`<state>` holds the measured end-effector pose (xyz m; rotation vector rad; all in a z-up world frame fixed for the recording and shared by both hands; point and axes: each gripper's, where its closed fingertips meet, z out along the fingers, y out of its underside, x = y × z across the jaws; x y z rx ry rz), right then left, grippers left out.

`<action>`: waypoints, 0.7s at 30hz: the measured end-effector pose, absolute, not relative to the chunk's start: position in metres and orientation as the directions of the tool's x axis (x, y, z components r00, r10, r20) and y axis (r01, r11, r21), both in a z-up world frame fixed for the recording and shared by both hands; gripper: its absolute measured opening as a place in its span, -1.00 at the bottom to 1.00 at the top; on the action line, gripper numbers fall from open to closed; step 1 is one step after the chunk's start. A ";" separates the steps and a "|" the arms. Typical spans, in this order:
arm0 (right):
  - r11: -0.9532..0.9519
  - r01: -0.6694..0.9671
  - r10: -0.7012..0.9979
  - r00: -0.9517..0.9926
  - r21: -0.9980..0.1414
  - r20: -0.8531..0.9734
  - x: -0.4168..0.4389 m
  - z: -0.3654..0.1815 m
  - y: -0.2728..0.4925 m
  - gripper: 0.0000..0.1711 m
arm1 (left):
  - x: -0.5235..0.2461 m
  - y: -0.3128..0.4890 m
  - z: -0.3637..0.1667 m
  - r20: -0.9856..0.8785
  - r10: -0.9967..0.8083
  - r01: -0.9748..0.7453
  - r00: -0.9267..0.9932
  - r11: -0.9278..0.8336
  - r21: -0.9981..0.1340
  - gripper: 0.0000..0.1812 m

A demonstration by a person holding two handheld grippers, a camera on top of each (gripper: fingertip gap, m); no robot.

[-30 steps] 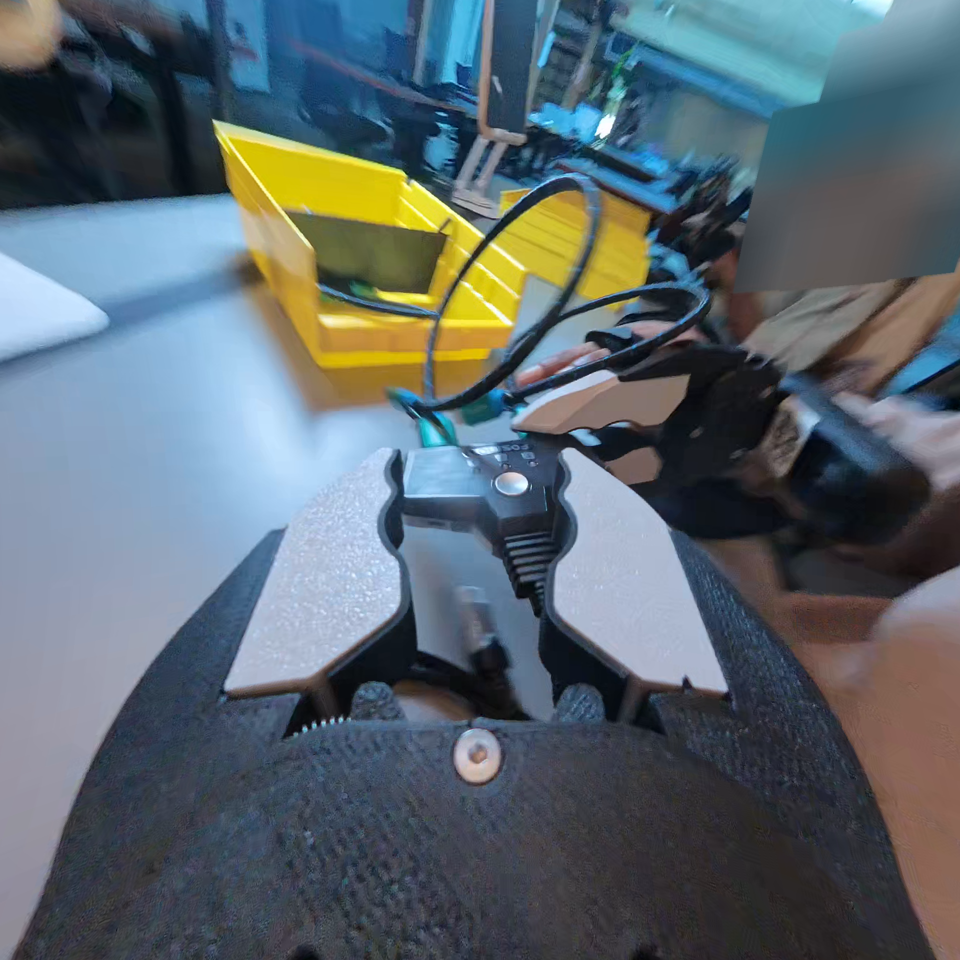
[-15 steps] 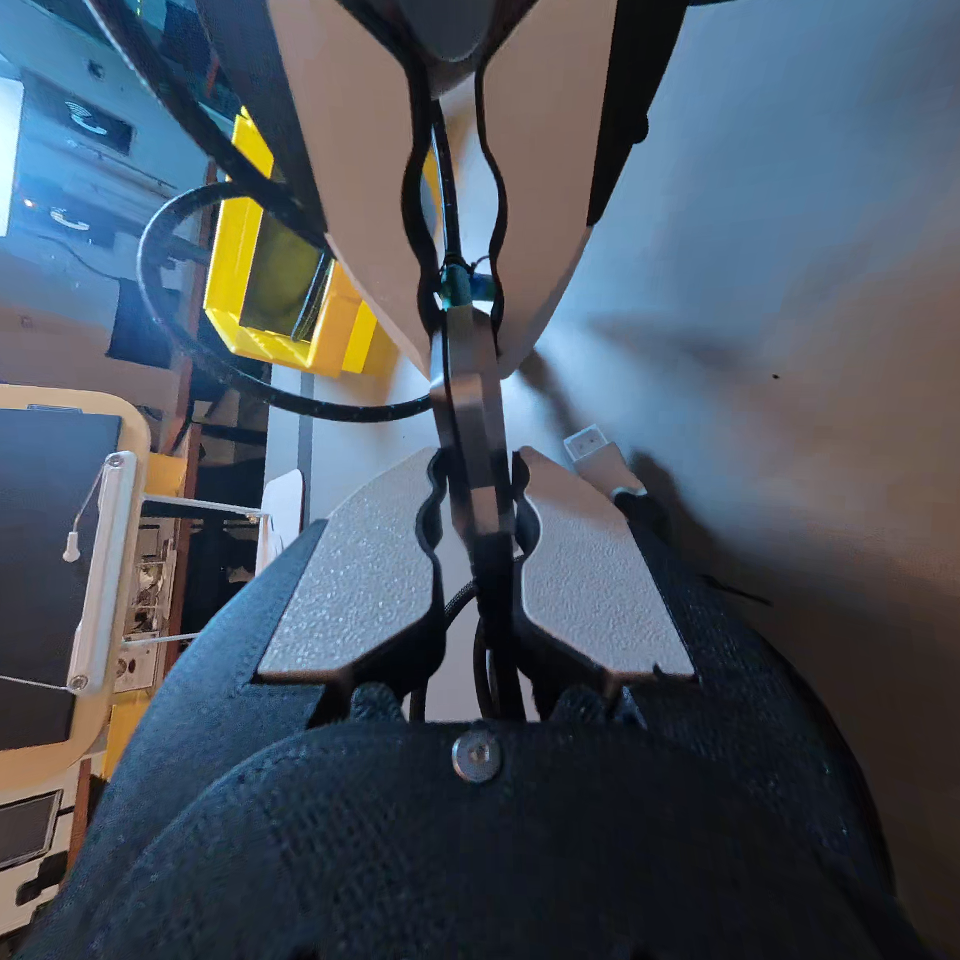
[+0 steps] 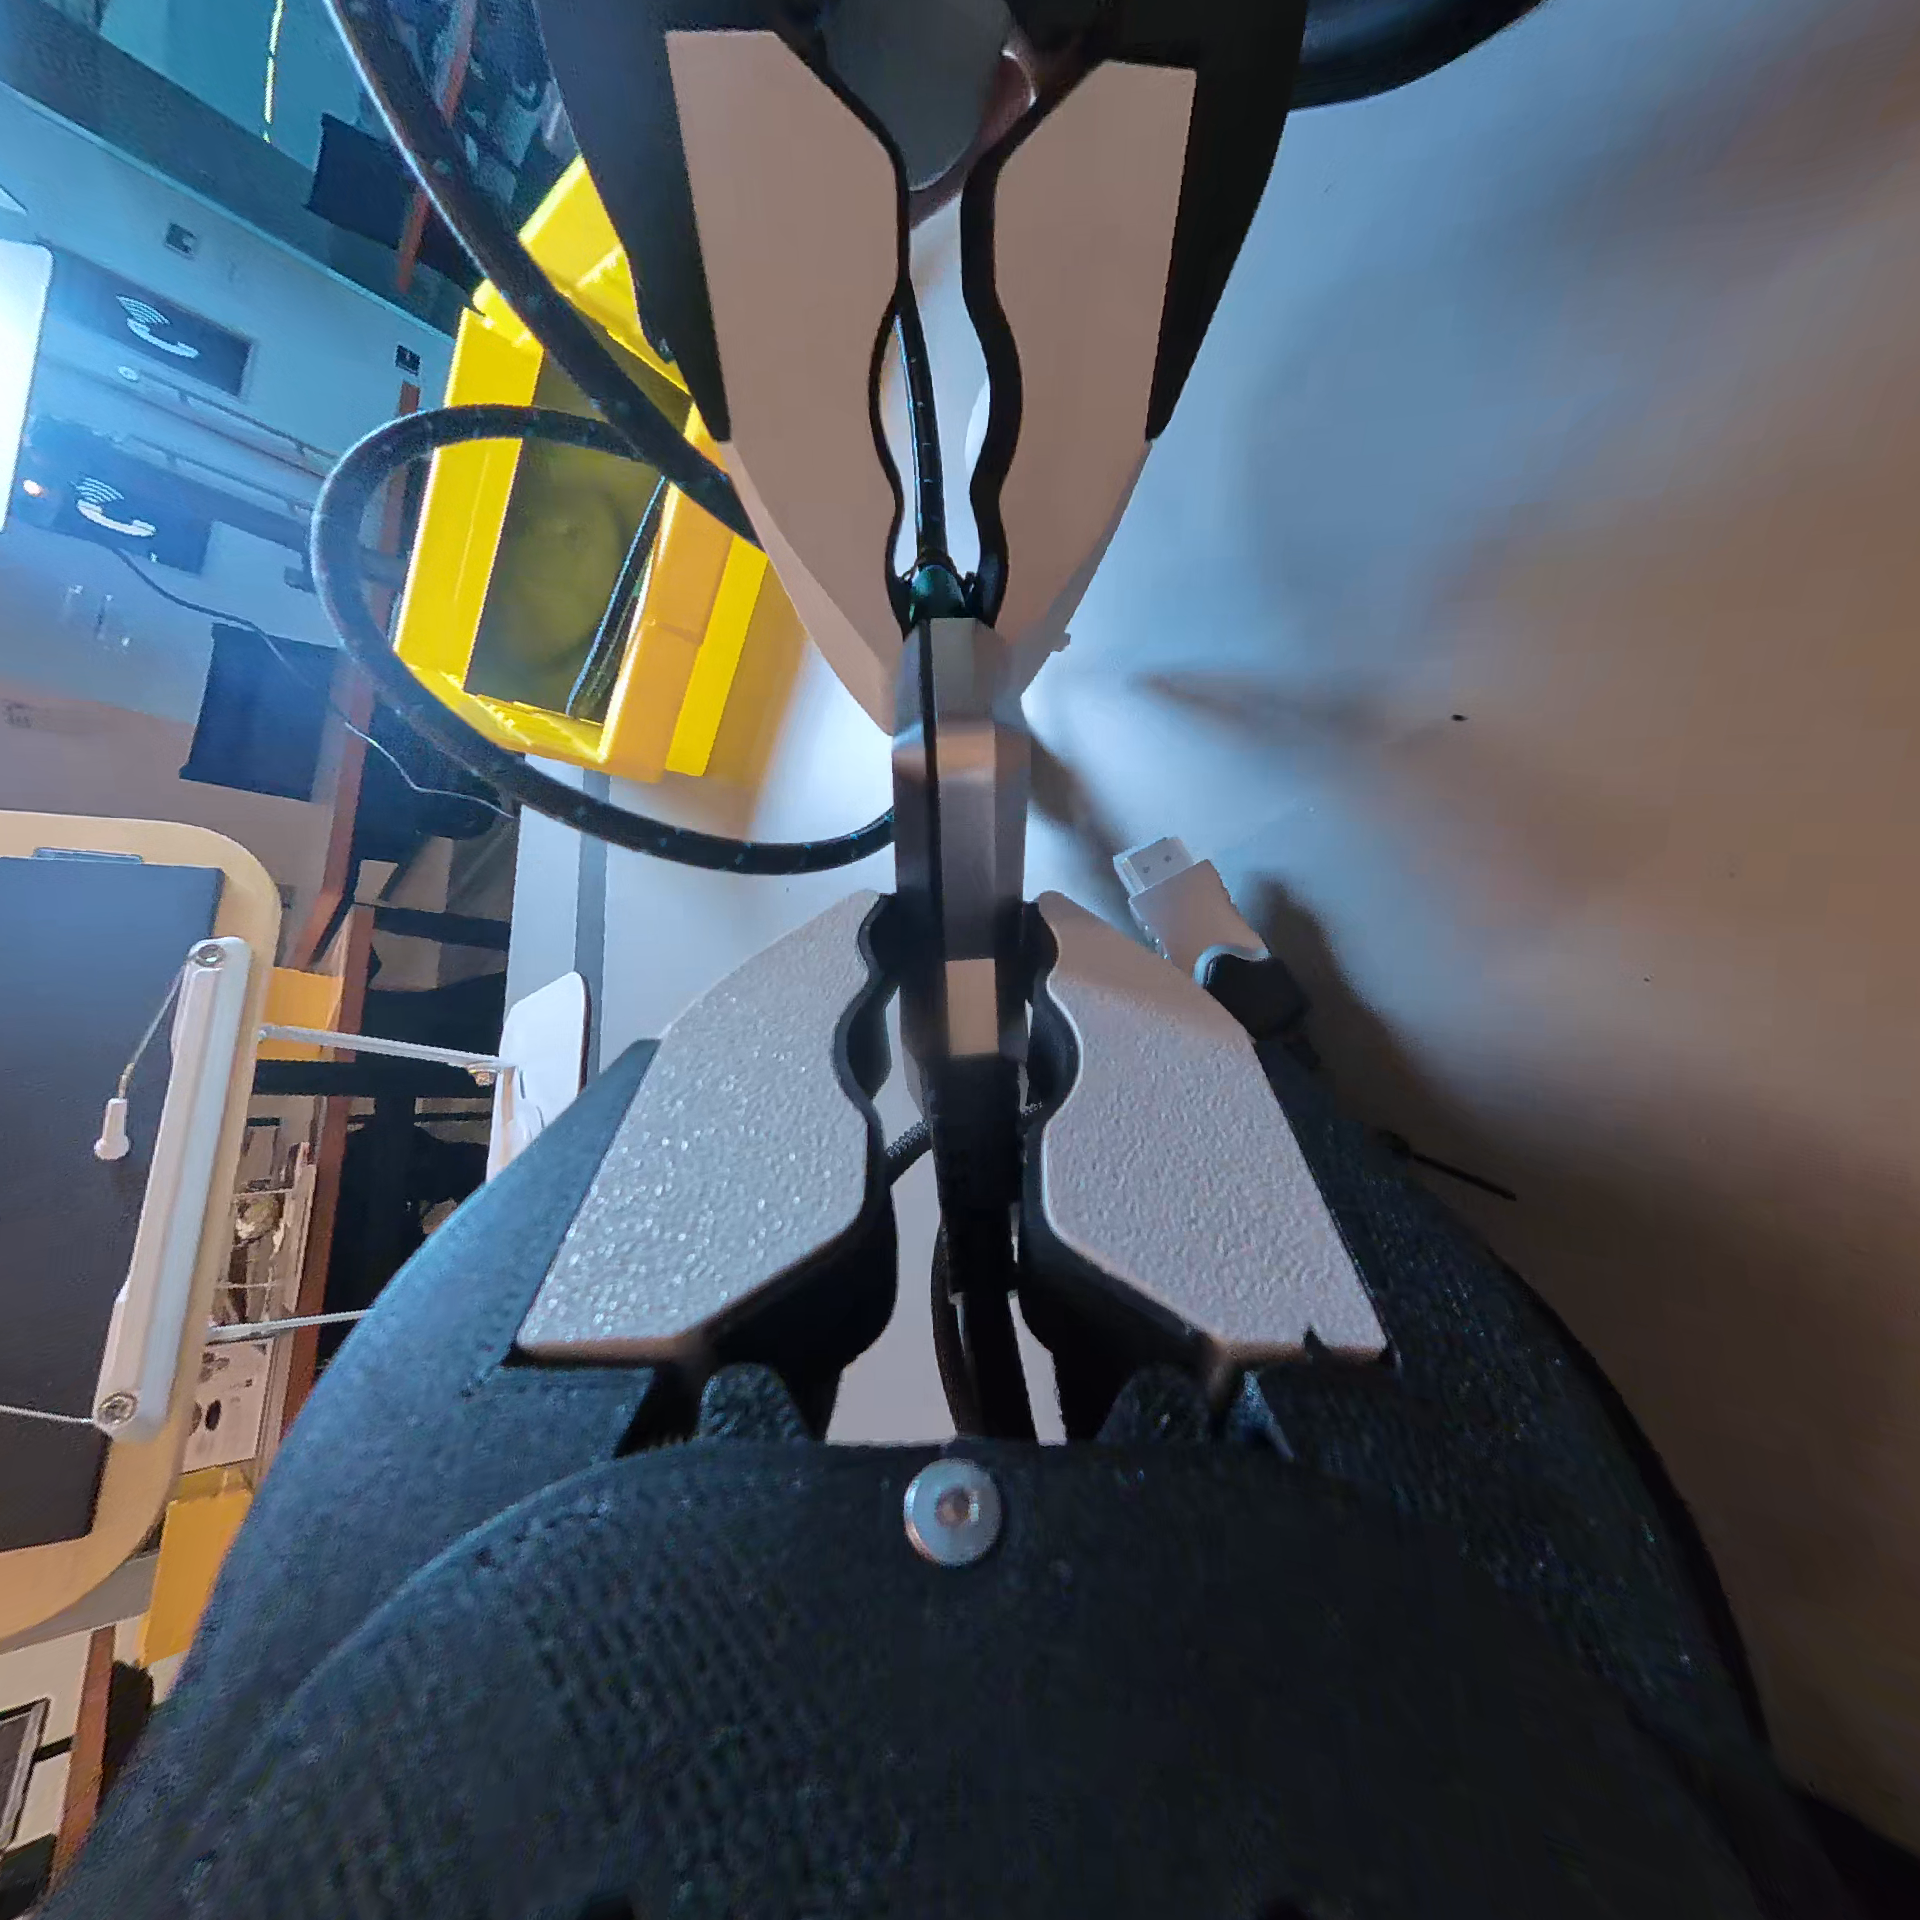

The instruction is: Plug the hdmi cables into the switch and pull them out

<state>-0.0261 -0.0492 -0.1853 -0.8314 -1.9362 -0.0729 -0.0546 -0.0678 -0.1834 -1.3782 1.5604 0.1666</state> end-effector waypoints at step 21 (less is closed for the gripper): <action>-0.058 0.654 0.814 0.469 -0.755 0.344 0.055 -0.095 0.193 -0.84 | -0.131 -0.056 -0.150 -0.568 -0.644 -0.626 0.512 0.173 -0.760 -0.75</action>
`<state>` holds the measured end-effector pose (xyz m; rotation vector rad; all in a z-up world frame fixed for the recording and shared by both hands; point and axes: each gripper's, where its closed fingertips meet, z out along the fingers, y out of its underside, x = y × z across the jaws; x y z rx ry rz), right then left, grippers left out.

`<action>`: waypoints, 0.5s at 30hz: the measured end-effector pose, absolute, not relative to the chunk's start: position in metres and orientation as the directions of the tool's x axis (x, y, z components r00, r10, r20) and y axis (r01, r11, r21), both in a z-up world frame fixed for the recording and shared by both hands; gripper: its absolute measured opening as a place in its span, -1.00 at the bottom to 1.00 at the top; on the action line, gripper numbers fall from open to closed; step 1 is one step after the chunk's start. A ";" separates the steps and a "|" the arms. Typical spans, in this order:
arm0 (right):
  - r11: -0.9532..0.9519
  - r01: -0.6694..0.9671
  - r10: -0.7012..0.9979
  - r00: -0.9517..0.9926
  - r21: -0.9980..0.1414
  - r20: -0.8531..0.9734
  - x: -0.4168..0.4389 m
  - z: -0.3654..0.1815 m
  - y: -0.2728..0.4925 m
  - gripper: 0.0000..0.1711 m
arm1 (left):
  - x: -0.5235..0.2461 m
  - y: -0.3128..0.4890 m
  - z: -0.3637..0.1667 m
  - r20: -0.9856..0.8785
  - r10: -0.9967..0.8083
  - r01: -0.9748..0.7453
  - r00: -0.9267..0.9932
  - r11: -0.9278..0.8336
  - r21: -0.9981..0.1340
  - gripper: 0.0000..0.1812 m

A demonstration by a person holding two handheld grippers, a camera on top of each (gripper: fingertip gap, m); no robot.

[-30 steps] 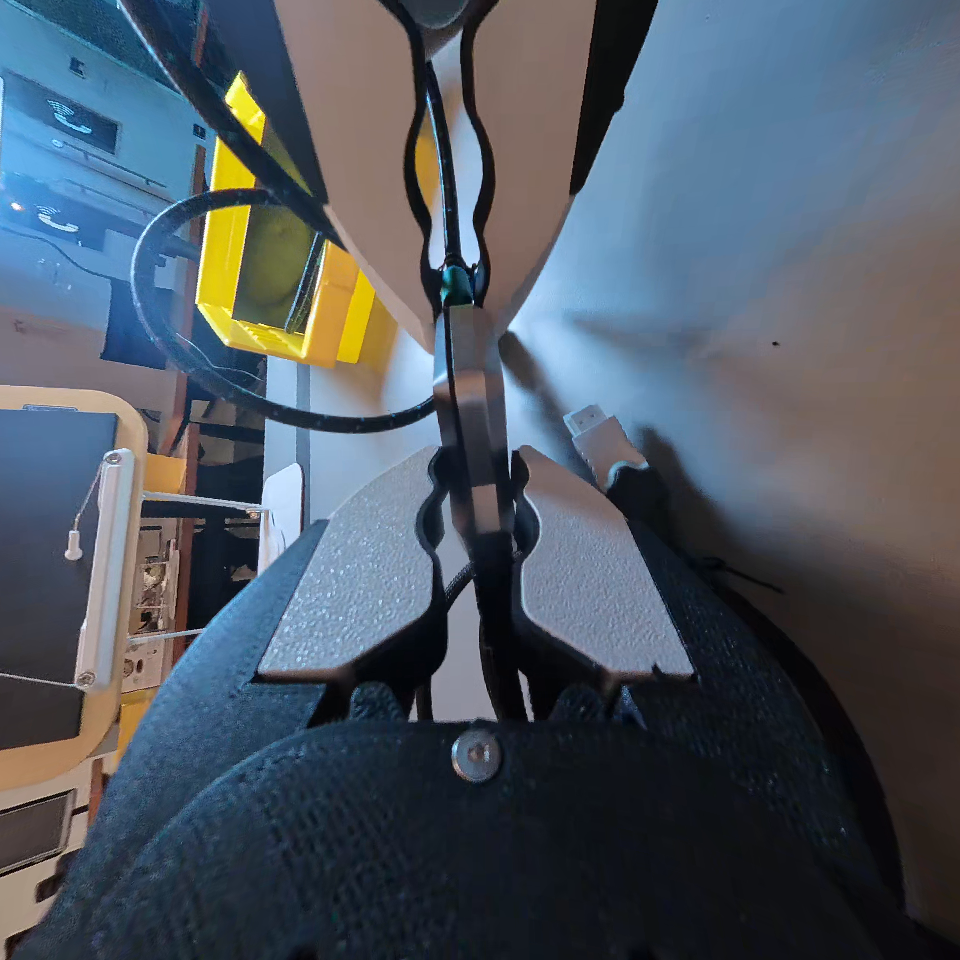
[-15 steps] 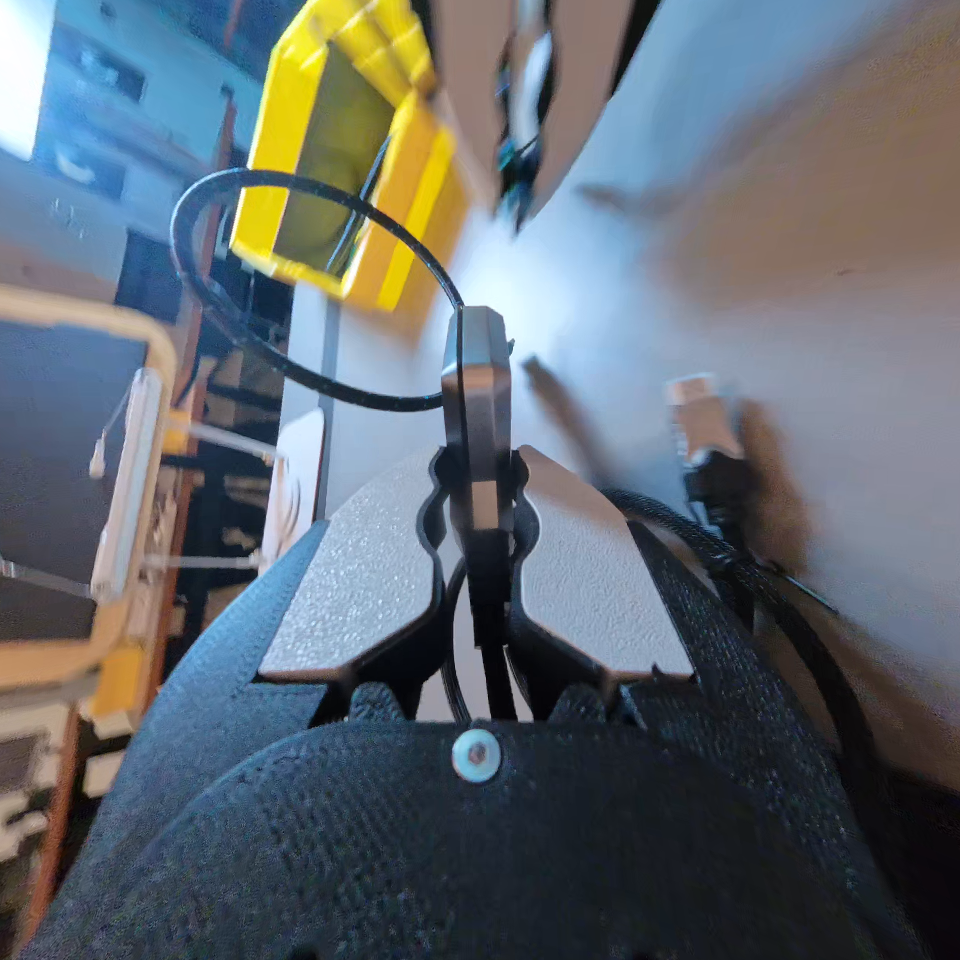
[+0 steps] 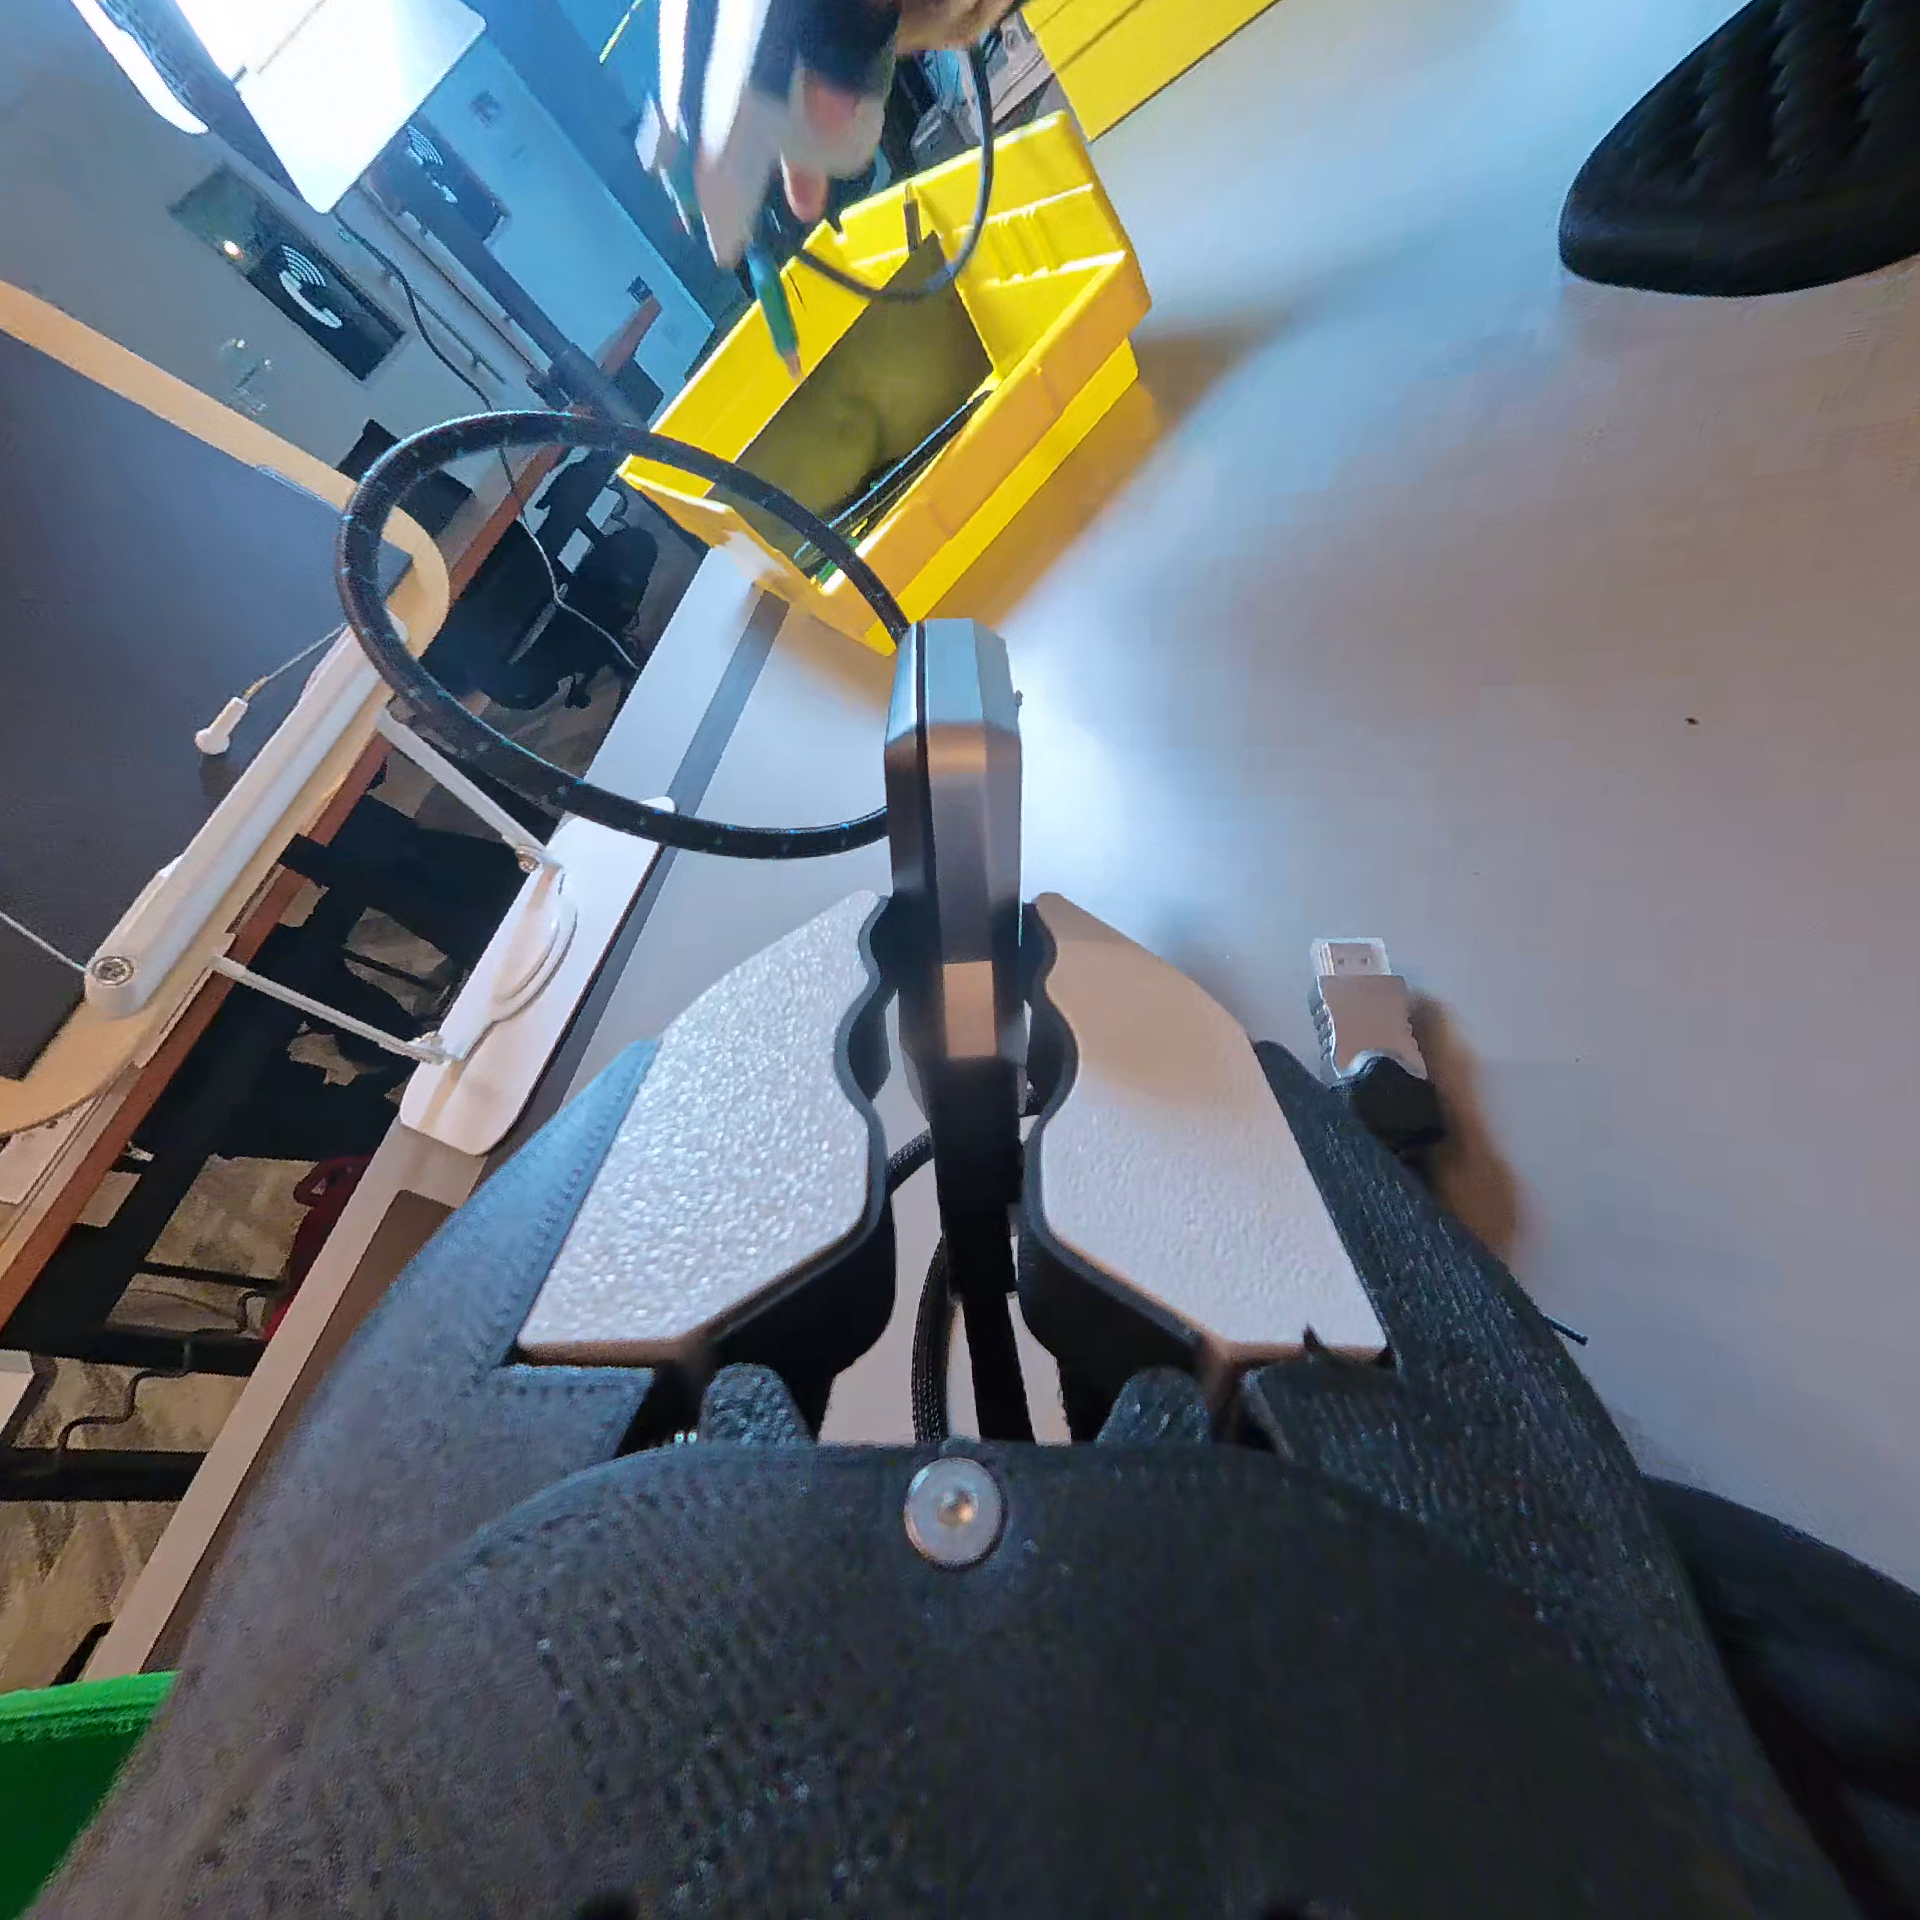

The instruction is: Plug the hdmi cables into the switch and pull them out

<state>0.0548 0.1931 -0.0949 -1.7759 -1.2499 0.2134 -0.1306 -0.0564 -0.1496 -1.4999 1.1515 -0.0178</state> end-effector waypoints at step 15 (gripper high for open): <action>0.231 0.380 0.938 0.159 -0.896 0.309 -0.019 -0.034 0.090 -0.58 | -0.122 -0.059 -0.152 -0.595 -0.633 -0.629 0.495 0.211 -0.748 -0.75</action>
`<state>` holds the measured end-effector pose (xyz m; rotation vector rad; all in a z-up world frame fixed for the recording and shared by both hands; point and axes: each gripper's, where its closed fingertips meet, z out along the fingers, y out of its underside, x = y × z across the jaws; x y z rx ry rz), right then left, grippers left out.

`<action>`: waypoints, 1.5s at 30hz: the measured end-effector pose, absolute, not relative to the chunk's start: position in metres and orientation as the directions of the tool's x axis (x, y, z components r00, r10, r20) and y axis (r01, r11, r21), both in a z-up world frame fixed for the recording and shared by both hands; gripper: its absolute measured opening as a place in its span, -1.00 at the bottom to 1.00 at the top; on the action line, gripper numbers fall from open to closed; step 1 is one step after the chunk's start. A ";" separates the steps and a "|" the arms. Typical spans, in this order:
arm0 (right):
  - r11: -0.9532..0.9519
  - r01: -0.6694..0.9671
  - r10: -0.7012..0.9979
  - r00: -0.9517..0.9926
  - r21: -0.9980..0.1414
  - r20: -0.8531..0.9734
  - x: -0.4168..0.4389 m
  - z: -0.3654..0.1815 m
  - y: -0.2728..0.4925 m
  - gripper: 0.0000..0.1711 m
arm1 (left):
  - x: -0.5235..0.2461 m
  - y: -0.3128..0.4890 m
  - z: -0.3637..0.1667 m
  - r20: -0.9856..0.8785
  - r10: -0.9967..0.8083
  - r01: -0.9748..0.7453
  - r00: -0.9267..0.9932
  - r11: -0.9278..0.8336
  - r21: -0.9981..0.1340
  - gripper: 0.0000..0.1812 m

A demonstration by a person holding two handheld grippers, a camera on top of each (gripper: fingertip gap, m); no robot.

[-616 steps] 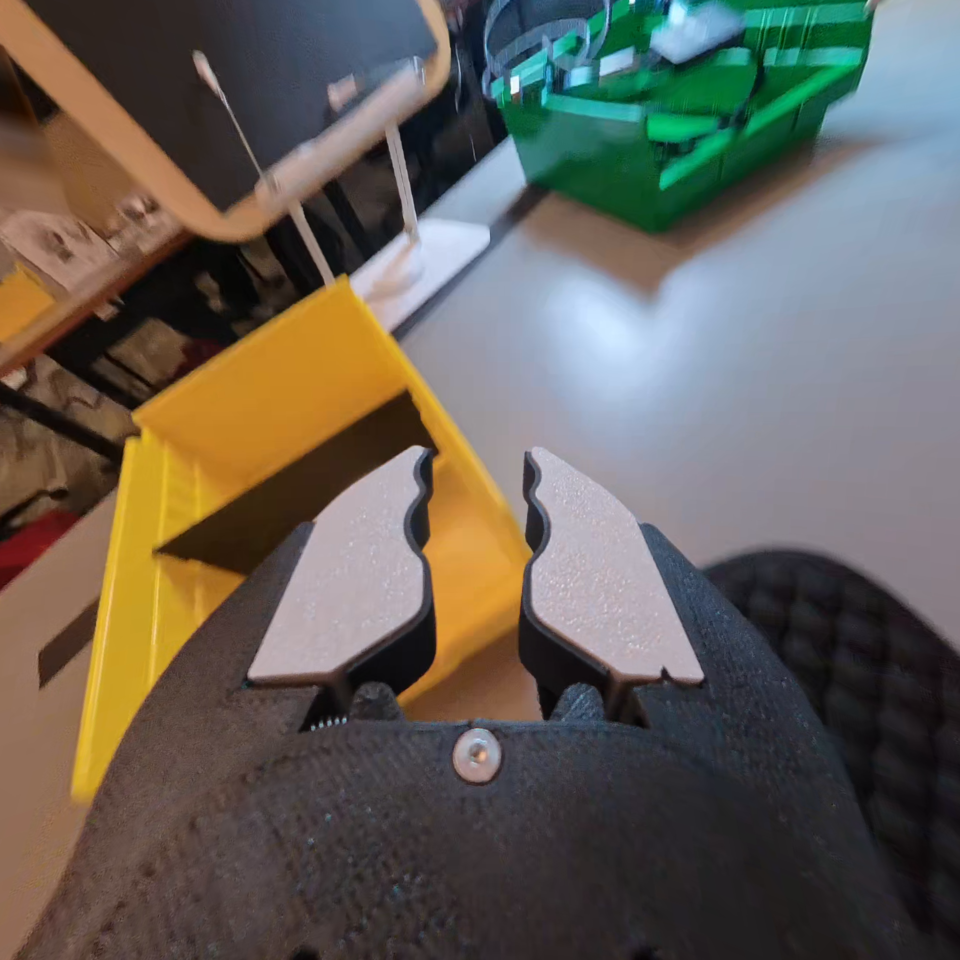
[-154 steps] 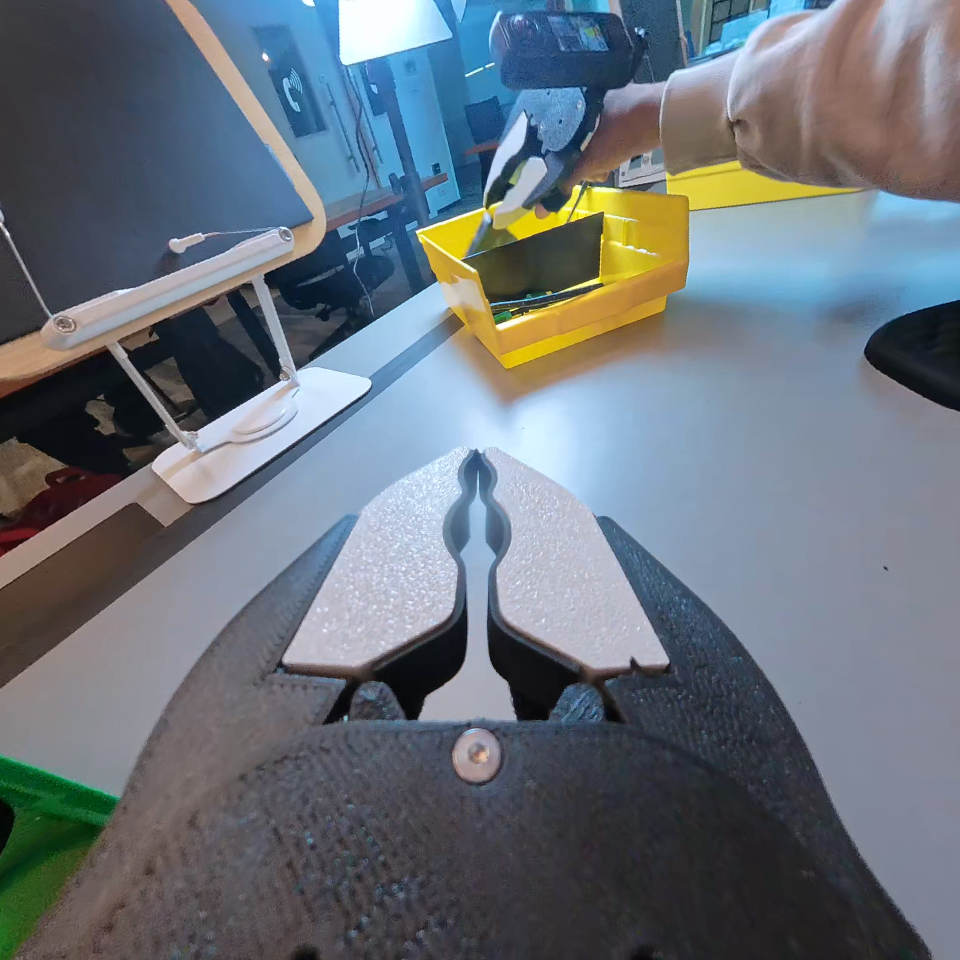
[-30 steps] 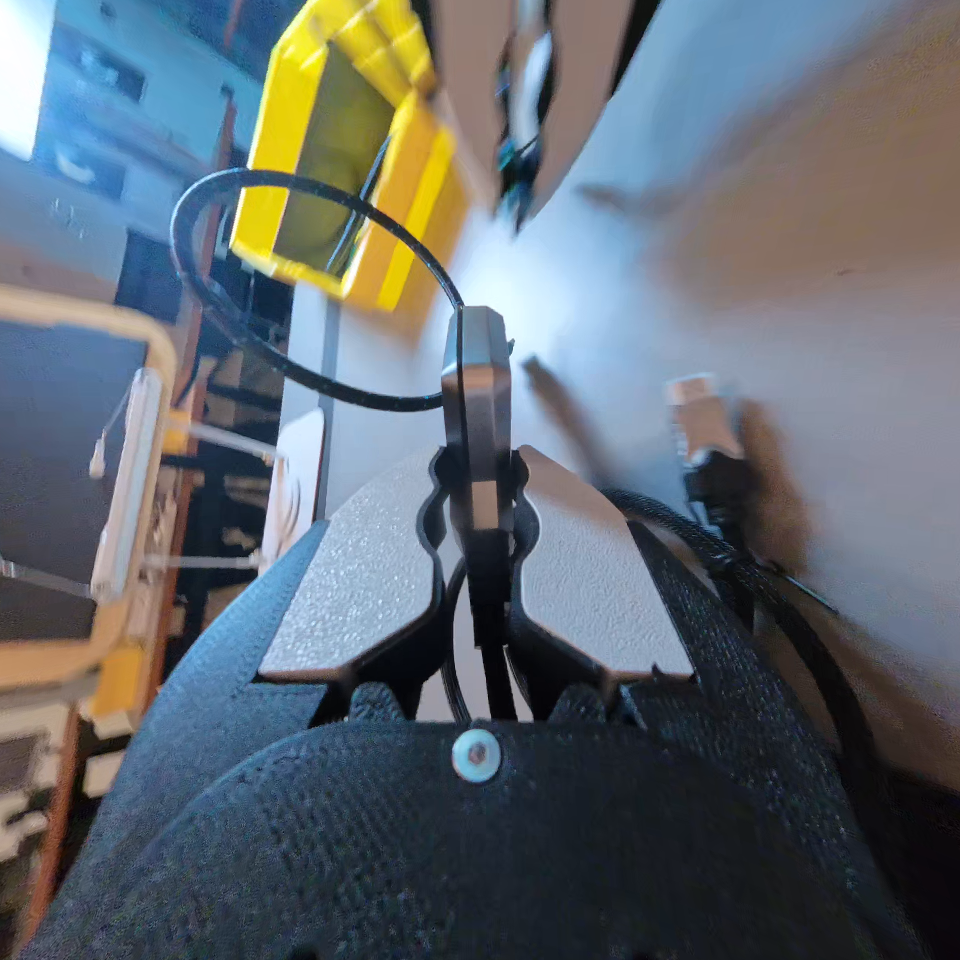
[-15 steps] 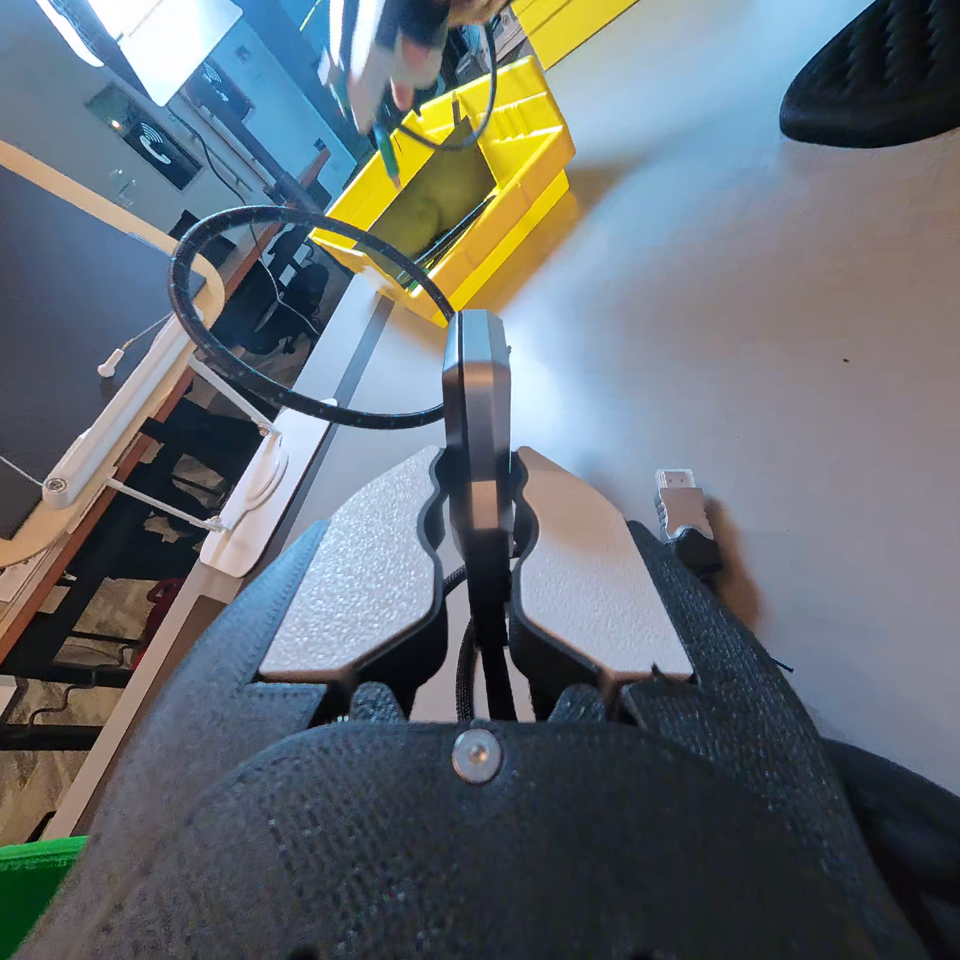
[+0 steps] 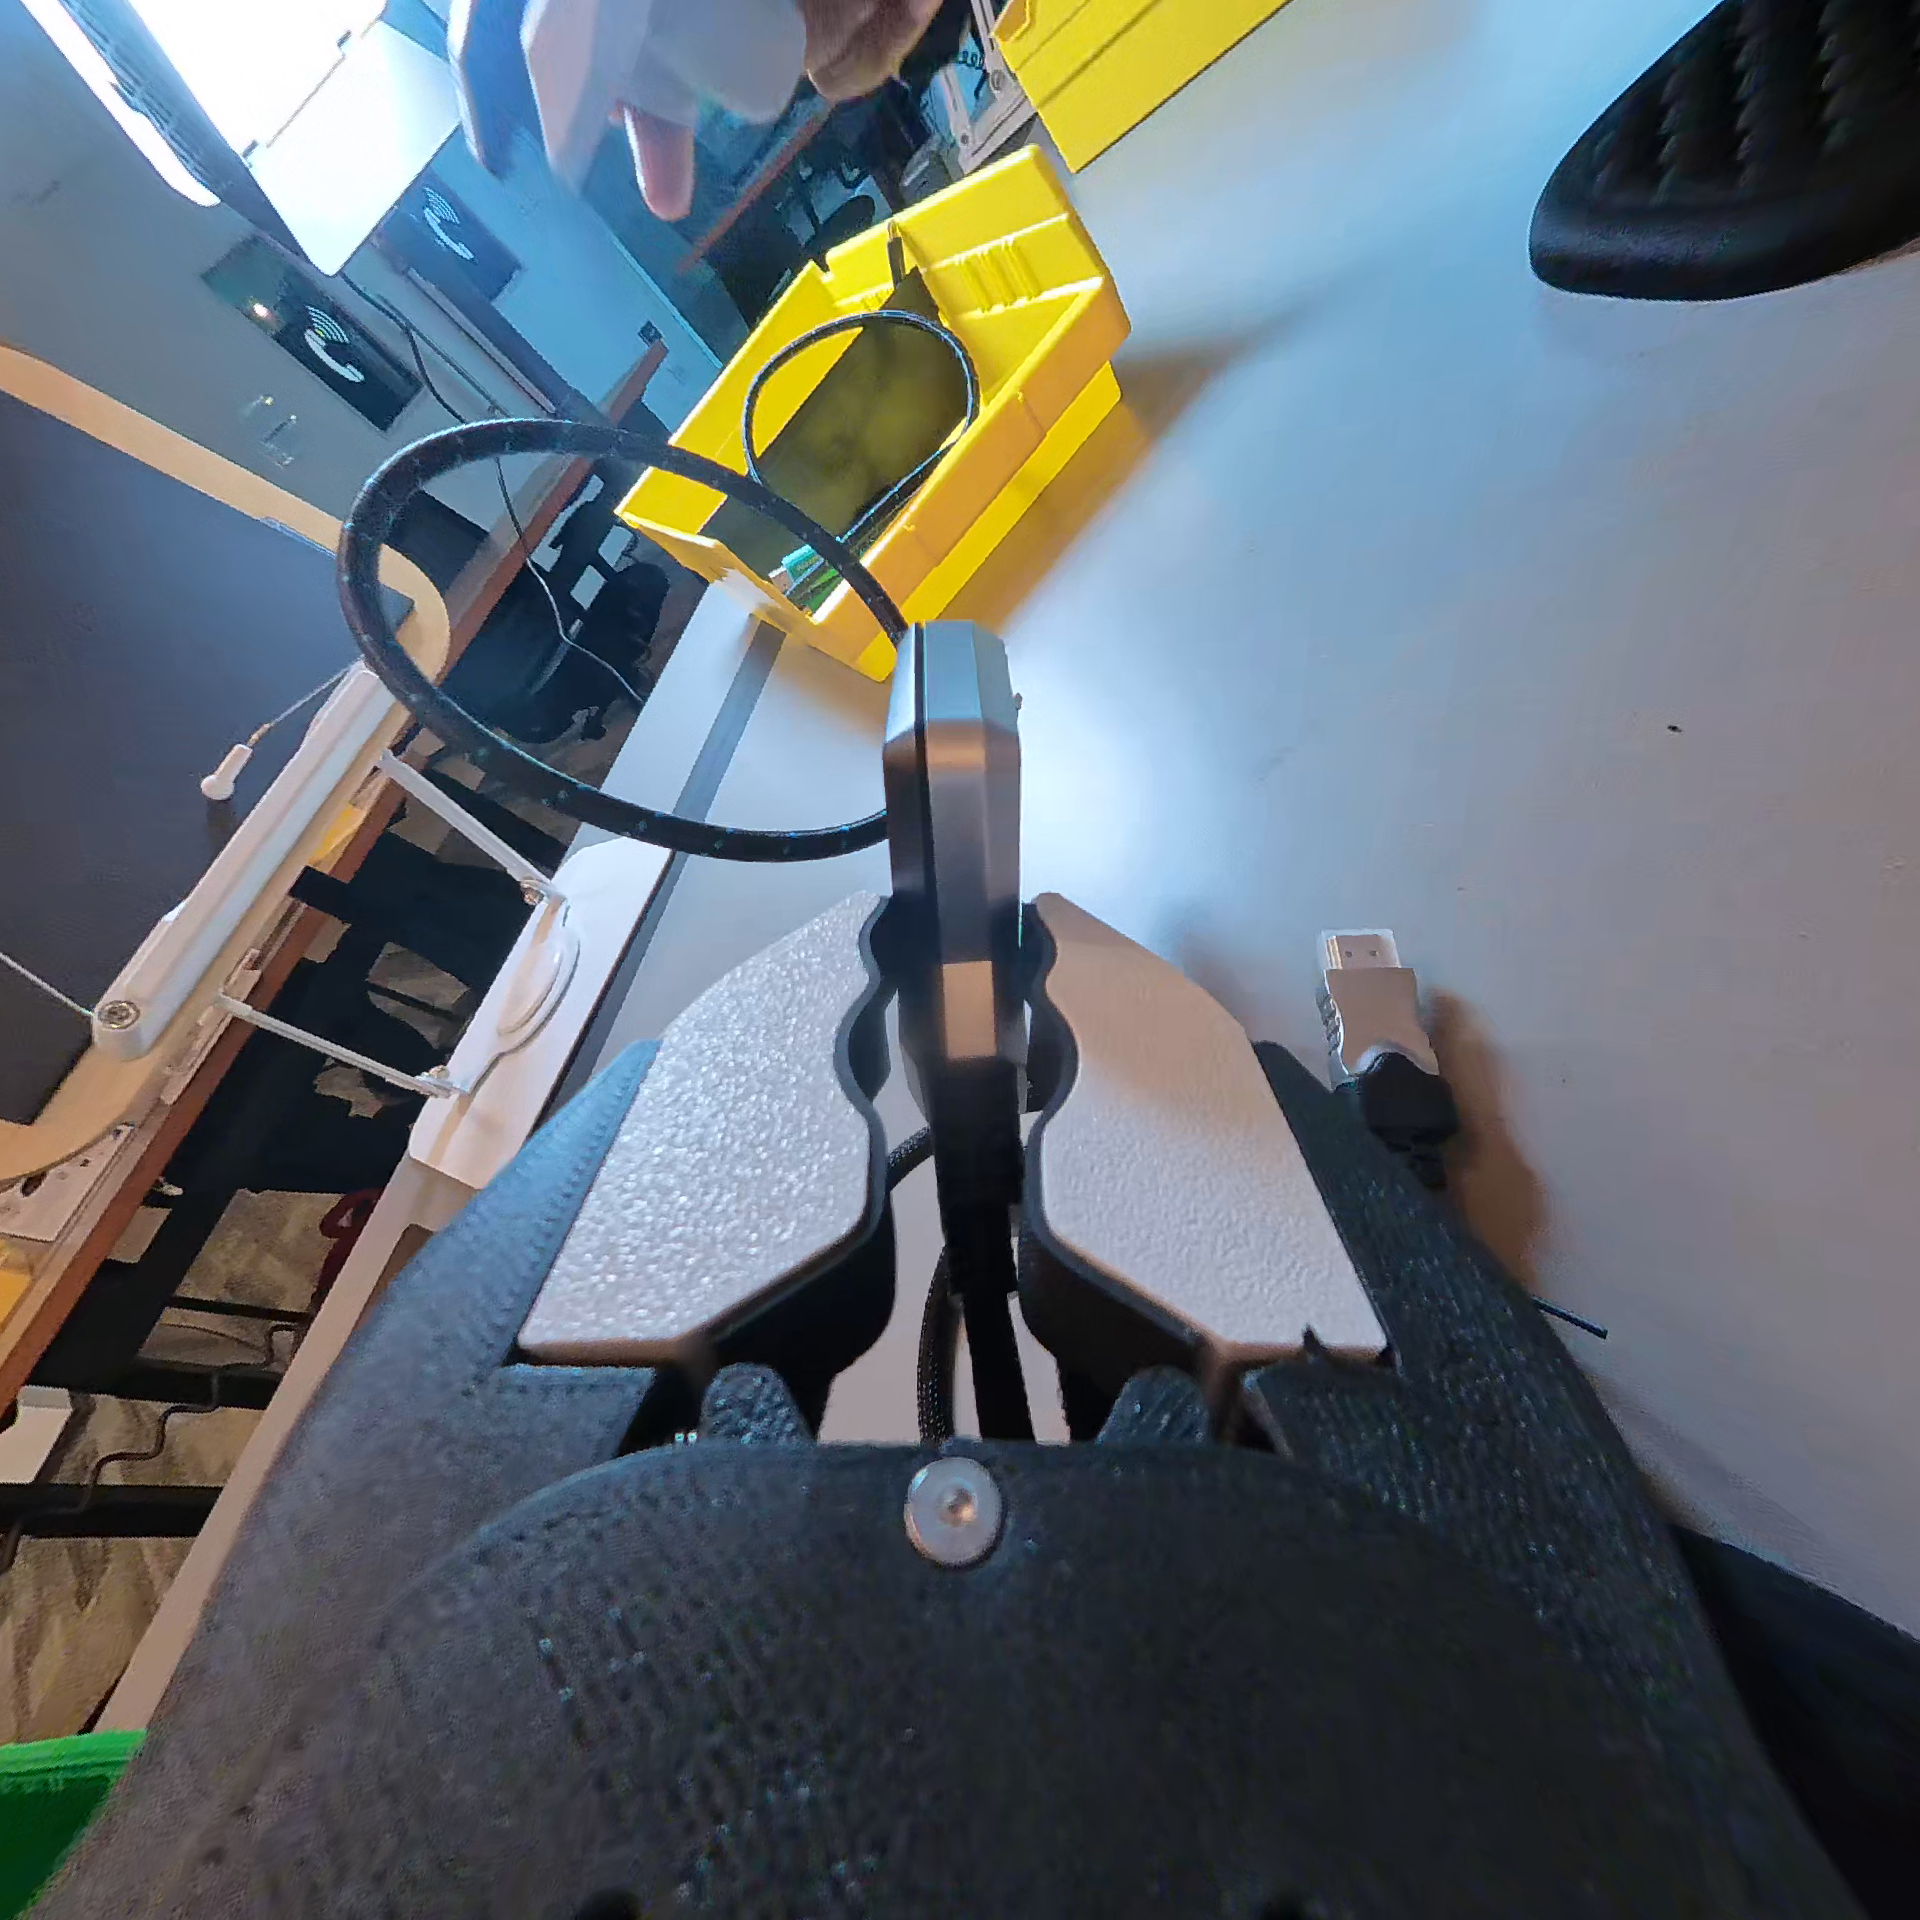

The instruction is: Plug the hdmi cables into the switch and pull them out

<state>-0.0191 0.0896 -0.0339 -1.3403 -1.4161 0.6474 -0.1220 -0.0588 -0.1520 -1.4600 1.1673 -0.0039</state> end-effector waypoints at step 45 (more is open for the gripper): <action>0.652 0.753 0.654 -0.497 -0.092 0.570 -0.056 -0.194 0.028 -0.87 | -0.140 -0.049 -0.181 -0.631 -0.627 -0.807 0.457 0.005 -0.590 -0.74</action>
